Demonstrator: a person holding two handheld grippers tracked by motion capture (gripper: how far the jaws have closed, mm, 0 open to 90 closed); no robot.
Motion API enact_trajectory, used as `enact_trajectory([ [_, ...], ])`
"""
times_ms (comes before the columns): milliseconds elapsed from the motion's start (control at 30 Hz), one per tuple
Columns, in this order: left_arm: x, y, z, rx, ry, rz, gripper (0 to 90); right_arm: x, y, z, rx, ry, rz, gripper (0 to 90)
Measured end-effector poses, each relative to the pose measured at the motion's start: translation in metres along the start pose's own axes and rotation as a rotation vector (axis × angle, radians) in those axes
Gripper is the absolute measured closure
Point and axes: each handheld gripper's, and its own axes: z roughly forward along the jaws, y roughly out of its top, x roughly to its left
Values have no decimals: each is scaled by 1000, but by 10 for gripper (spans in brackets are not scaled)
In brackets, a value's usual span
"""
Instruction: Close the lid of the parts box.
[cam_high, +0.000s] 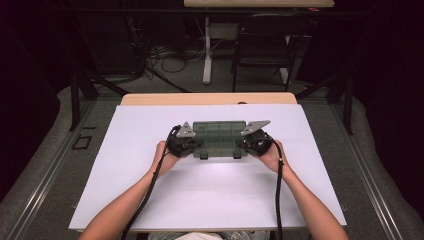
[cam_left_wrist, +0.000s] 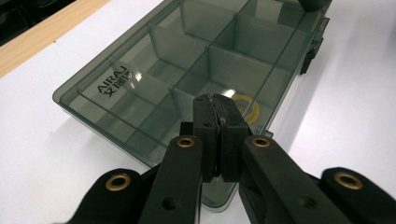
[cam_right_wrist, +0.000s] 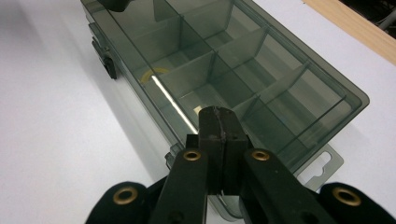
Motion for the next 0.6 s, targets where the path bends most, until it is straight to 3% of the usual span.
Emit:
enact_trajectory([
  [467,-1,0,1,10,2,7,883,-1,-4,2,1,18,14,900],
  [600,-2,0,1,7,9,5,868,1,-4,1,1,4,8,900],
])
